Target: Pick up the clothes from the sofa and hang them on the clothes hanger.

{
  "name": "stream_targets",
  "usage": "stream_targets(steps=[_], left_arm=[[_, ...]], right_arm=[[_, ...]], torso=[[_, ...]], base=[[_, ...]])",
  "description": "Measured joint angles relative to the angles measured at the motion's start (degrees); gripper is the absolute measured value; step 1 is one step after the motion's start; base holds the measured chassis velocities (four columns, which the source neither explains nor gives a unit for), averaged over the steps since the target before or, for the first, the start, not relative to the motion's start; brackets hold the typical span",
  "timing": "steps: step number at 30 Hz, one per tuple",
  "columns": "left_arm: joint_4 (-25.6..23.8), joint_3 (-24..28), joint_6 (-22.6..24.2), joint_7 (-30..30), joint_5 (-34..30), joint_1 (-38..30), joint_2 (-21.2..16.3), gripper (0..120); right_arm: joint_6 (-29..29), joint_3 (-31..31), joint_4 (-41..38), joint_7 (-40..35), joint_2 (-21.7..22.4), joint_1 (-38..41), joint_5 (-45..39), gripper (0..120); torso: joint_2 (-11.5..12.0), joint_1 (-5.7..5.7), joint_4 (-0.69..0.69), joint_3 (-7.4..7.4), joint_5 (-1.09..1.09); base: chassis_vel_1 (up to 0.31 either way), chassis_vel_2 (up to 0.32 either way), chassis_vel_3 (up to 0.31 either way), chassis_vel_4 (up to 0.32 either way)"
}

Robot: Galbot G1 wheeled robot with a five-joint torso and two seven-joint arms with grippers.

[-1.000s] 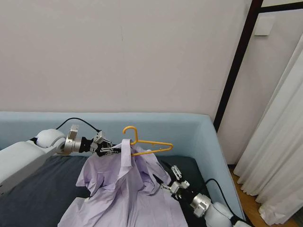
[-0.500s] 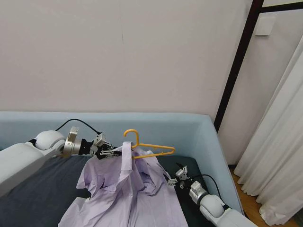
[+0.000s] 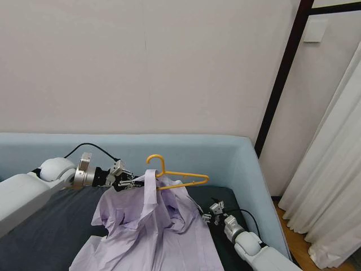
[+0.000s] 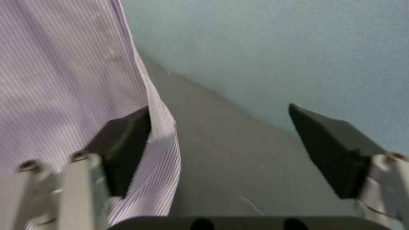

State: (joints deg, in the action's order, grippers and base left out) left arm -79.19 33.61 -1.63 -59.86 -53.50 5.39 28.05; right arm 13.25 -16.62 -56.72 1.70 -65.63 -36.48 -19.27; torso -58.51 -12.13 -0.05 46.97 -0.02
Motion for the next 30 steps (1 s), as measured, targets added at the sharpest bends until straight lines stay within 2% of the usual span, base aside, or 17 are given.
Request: stream_targets(steps=[2, 5, 7, 8, 11, 15, 19, 22, 30], left_arm=[[-0.20, -0.29, -0.02, -0.05, 0.02, 0.32, -0.34, 7], [-0.44, -0.55, -0.02, -0.08, 0.03, 0.65, -0.58, 7], [-0.84, -0.85, -0.02, -0.09, 0.09, 1.15, -0.81, 7], [-0.84, -0.85, -0.02, -0.09, 0.09, 1.15, -0.81, 7], [-1.38, -1.31, -0.02, -0.10, 0.20, 1.84, -1.07, 7], [-1.59, -1.56, -0.02, -0.15, 0.25, 2.16, -1.35, 7], [-1.84, -1.81, -0.02, -0.17, 0.27, 2.40, -1.81, 7], [-2.11, -2.26, -0.03, -0.19, 0.27, 2.84, -2.18, 7], [-2.77, -5.44, -0.70, -0.88, 2.32, 6.32, -3.39, 7]], right_arm=[[0.16, -0.53, 0.40, -0.02, -0.29, 0.53, 0.14, 67], [0.40, -1.19, 0.53, 0.07, -0.51, 0.93, 0.33, 61], [0.75, -2.28, 0.68, 0.46, -0.66, 1.42, 0.71, 51], [0.75, -2.28, 0.68, 0.46, -0.66, 1.42, 0.71, 51], [1.49, -3.77, 0.84, 1.26, -0.69, 2.10, 1.07, 36], [1.79, -4.72, 0.82, 1.46, -0.69, 2.41, 1.42, 25], [1.98, -5.32, 0.83, 1.48, -0.69, 2.53, 1.64, 7], [2.20, -5.48, 0.73, 1.43, -0.69, 2.53, 1.69, 0], [1.88, -4.84, -1.92, -0.22, 0.17, 2.20, 0.00, 0]], torso=[[0.00, 0.00, 0.00, 0.00, 0.00], [0.00, 0.00, -0.01, 0.00, 0.00], [0.00, 0.00, -0.01, 0.00, 0.00], [0.00, 0.00, -0.01, 0.00, 0.00], [0.00, 0.00, -0.01, 0.00, 0.00], [0.00, 0.00, -0.01, 0.00, 0.00], [0.00, 0.00, -0.01, 0.00, 0.00], [0.00, 0.00, -0.02, 0.00, 0.00], [0.01, 0.00, -0.01, 0.00, 0.00]], base=[[0.000, 0.000, 0.000, 0.000], [0.000, 0.000, 0.000, 0.000], [0.000, 0.000, 0.000, 0.000], [0.000, 0.000, 0.000, 0.000], [0.000, 0.000, 0.000, 0.000], [0.000, 0.000, 0.000, 0.000], [0.000, 0.000, 0.000, 0.000], [0.000, 0.000, 0.000, 0.000], [0.000, 0.000, 0.000, 0.000]])
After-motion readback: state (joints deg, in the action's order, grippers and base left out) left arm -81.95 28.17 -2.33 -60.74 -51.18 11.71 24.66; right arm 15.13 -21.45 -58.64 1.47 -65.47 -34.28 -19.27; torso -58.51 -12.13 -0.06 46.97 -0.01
